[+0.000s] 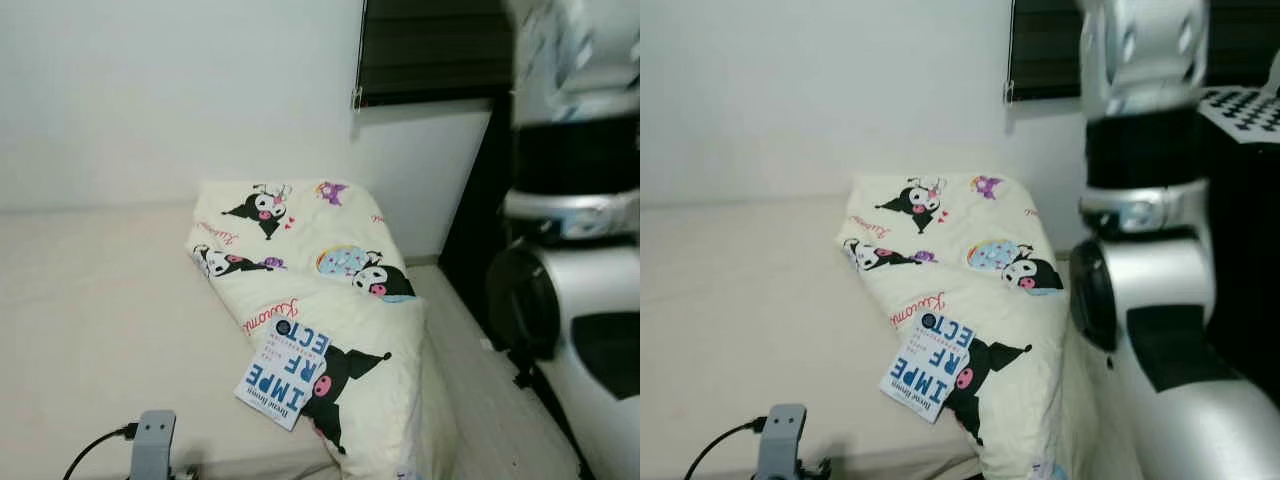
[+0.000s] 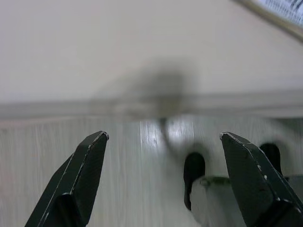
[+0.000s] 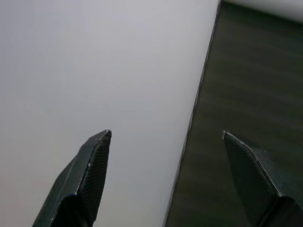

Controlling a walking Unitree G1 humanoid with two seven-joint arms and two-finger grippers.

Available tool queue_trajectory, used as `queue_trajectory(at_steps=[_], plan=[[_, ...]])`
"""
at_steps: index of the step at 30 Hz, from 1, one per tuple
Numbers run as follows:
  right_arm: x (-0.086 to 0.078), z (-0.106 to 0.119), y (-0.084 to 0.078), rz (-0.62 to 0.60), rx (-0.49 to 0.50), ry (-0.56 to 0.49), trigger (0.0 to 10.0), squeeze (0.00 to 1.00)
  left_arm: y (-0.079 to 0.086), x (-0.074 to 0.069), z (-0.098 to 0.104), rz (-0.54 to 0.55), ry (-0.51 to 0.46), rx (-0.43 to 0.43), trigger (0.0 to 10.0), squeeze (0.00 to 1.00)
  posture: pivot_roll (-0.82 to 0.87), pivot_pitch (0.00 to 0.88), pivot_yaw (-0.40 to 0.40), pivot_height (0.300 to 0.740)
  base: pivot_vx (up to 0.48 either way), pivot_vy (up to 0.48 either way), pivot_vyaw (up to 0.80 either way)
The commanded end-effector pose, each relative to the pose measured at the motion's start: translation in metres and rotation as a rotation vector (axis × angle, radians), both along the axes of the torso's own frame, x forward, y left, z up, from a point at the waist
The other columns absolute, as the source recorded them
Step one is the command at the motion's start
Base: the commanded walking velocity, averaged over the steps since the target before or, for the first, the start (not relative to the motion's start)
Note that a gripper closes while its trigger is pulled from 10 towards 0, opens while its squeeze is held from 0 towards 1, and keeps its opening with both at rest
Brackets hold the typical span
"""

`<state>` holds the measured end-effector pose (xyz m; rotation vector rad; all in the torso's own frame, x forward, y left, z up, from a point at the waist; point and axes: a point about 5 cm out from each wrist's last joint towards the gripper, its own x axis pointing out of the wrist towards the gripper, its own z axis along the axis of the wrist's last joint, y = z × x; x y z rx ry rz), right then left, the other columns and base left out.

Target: Clean up the room

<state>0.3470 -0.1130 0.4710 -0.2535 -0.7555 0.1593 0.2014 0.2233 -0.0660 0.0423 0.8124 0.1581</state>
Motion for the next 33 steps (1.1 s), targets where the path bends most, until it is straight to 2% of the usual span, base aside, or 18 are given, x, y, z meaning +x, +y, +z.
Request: queue_trajectory(at_steps=[1,2,3,5,7,8,9,11,13,15,16,17,19,22,24,28,29,33], plan=[[0.013,-0.021,-0.007,-0.006,0.035,0.090,10.0,0.00,0.003,0.003,0.002,0.028,-0.022,-0.012,10.0,0.00,-0.01,0.000,0.003,0.740,0.000,0.000,0.00],[0.027,-0.053,-0.019,-0.045,0.047,0.189,10.0,0.00,0.003,0.009,0.007,0.046,-0.054,-0.022,10.0,0.00,-0.01,0.000,0.003,0.740,0.000,0.000,0.00],[0.027,-0.053,-0.019,-0.045,0.047,0.189,10.0,0.00,0.003,0.009,0.007,0.046,-0.054,-0.022,10.0,0.00,-0.01,0.000,0.003,0.740,0.000,0.000,0.00],[0.049,-0.137,-0.054,-0.142,0.082,0.402,10.0,0.00,0.007,0.033,0.024,0.078,-0.170,-0.055,10.0,0.00,-0.01,0.000,0.003,0.740,0.000,0.000,0.00],[0.049,-0.137,-0.054,-0.142,0.082,0.402,10.0,0.00,0.007,0.033,0.024,0.078,-0.170,-0.055,10.0,0.00,-0.01,0.000,0.003,0.740,0.000,0.000,0.00],[0.053,-0.178,-0.070,-0.194,0.086,0.504,10.0,0.00,0.010,0.048,0.036,0.089,-0.239,-0.068,10.0,0.00,-0.01,0.000,0.001,0.740,0.000,0.000,0.00],[0.053,-0.178,-0.070,-0.194,0.086,0.504,10.0,0.00,0.010,0.048,0.036,0.089,-0.239,-0.068,10.0,0.00,-0.01,0.000,0.001,0.740,0.000,0.000,0.00],[0.047,-0.252,-0.097,-0.271,0.094,0.682,10.0,0.00,0.016,0.074,0.062,0.110,-0.368,-0.099,10.0,0.00,-0.01,0.000,-0.002,0.740,0.000,0.000,0.00],[0.047,-0.252,-0.097,-0.271,0.094,0.682,10.0,0.00,0.016,0.074,0.062,0.110,-0.368,-0.099,10.0,0.00,-0.01,0.000,-0.002,0.740,0.000,0.000,0.00],[0.030,-0.324,-0.112,-0.310,0.139,0.886,10.0,0.00,0.013,0.098,0.086,0.103,-0.486,-0.165,10.0,0.00,0.00,0.000,-0.008,0.740,0.000,0.000,0.00],[0.020,-0.350,-0.114,-0.319,0.148,0.962,10.0,0.00,0.010,0.105,0.095,0.091,-0.527,-0.194,10.0,0.00,0.00,0.000,-0.011,0.740,0.000,0.000,0.00],[0.012,-0.367,-0.114,-0.315,0.162,1.009,10.0,0.00,0.008,0.110,0.100,0.079,-0.552,-0.216,10.0,0.00,0.00,0.000,-0.012,0.740,0.000,0.000,0.00],[0.012,-0.367,-0.114,-0.315,0.162,1.009,10.0,0.00,0.008,0.110,0.100,0.079,-0.552,-0.216,10.0,0.00,0.00,0.000,-0.012,0.740,0.000,0.000,0.00],[-0.003,-0.397,-0.108,-0.290,0.193,1.103,10.0,0.00,-0.001,0.115,0.104,0.050,-0.575,-0.249,10.0,0.00,0.00,0.000,-0.020,0.740,0.000,0.000,0.00],[-0.006,-0.403,-0.106,-0.283,0.203,1.131,10.0,0.00,-0.004,0.116,0.104,0.042,-0.578,-0.257,10.0,0.00,0.00,0.000,-0.020,0.740,0.000,0.000,0.00],[-0.005,-0.400,-0.103,-0.263,0.219,1.077,10.0,0.00,-0.011,0.115,0.102,0.024,-0.576,-0.282,10.0,0.00,-0.02,0.000,-0.014,0.740,0.000,0.000,-0.37],[-0.001,-0.392,-0.103,-0.262,0.199,1.022,10.0,0.00,-0.017,0.115,0.099,0.008,-0.572,-0.302,10.0,0.00,-0.02,0.000,-0.013,0.740,0.000,0.000,0.00],[0.003,-0.386,-0.105,-0.273,0.188,1.005,10.0,0.00,-0.023,0.113,0.096,-0.006,-0.565,-0.322,10.0,0.00,-0.02,0.000,-0.017,0.740,0.000,0.000,0.00]])
